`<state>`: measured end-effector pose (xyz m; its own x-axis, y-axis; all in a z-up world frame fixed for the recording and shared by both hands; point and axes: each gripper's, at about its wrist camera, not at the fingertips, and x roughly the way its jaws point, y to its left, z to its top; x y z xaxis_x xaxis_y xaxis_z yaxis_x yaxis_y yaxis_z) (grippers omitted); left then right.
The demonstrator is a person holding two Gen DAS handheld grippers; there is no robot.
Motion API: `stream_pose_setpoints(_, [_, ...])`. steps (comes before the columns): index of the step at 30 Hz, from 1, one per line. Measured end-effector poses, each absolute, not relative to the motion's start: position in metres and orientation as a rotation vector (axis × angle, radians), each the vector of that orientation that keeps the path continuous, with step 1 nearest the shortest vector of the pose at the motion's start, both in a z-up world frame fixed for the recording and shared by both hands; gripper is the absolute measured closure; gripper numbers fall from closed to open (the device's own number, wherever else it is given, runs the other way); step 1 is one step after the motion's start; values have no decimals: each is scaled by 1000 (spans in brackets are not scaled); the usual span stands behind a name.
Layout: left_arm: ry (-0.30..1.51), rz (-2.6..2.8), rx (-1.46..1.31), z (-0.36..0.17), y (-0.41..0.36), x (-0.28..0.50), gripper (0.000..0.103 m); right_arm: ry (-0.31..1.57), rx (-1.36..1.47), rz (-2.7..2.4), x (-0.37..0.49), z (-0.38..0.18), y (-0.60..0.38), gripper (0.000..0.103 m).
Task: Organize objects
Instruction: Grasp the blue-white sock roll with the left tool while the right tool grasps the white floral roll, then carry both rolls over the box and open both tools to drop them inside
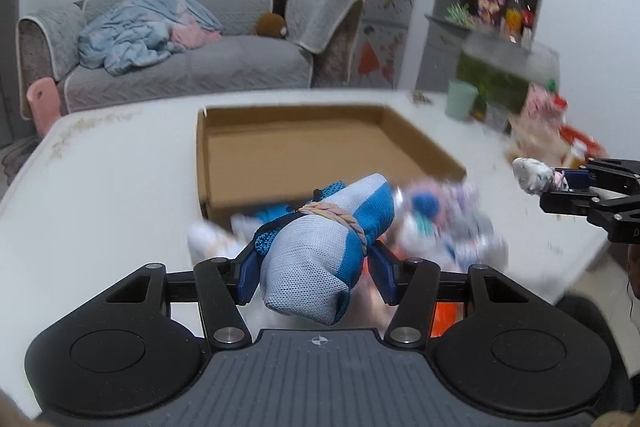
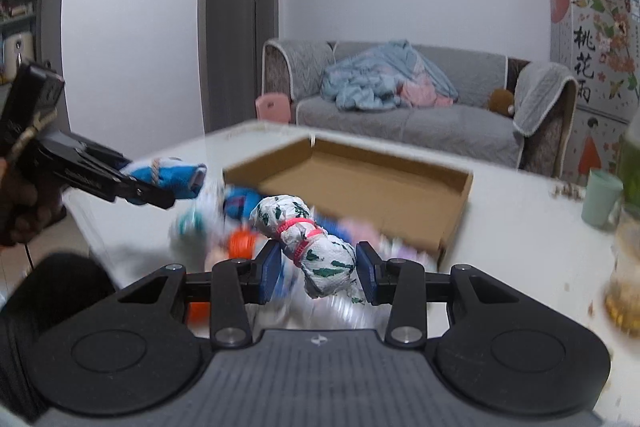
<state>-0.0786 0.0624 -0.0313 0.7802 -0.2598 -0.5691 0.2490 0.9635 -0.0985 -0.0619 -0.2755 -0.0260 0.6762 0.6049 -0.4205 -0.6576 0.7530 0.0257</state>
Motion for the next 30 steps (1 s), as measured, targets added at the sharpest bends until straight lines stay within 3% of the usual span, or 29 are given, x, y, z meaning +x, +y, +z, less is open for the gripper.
stream_pose_setpoints(9, [612, -200, -36, -10, 67, -18, 41, 387, -143, 731, 6, -3, -261, 66])
stream_pose_setpoints(30, [653, -127, 94, -24, 59, 74, 40, 468, -167, 787, 78, -2, -210, 65])
